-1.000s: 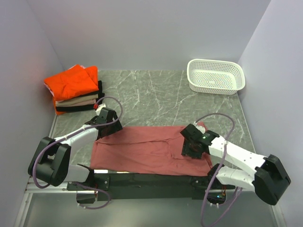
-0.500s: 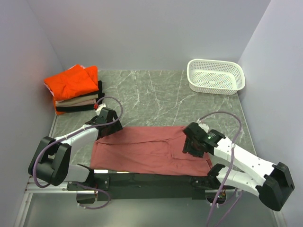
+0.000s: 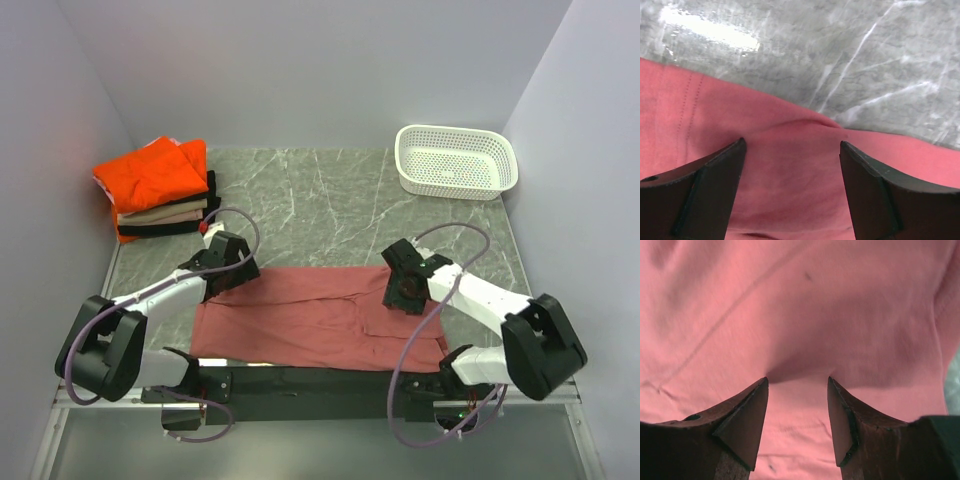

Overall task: Fold and stack the t-shirts
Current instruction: Fold the tshirt

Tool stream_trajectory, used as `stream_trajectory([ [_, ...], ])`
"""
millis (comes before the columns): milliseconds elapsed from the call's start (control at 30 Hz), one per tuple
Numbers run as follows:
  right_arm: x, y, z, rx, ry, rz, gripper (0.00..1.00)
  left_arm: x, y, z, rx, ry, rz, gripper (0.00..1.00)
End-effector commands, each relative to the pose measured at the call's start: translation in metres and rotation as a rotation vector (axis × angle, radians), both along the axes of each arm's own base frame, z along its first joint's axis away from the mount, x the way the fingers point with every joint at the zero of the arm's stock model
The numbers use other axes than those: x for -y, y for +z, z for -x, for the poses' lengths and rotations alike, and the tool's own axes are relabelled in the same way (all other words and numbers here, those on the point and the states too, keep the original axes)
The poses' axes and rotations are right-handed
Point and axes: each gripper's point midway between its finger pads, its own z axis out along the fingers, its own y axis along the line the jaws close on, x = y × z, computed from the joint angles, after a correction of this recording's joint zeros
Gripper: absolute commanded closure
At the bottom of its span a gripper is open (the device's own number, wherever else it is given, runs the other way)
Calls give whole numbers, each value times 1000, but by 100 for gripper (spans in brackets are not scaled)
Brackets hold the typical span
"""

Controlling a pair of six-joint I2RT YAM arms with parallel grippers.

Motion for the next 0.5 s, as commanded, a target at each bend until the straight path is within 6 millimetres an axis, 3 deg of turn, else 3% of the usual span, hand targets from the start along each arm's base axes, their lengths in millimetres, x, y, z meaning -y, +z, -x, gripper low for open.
stream_trajectory([
  [0,-9,9,-37,84,19,-8,42,4,-2,4,-4,11,33,18],
  [300,-32,-13,-71,29,83,6,42,-3,-12,22,-50,55,30,18],
  [467,-47,-11,-104,38,118,-2,42,-10,-12,36,-42,110,51,18],
])
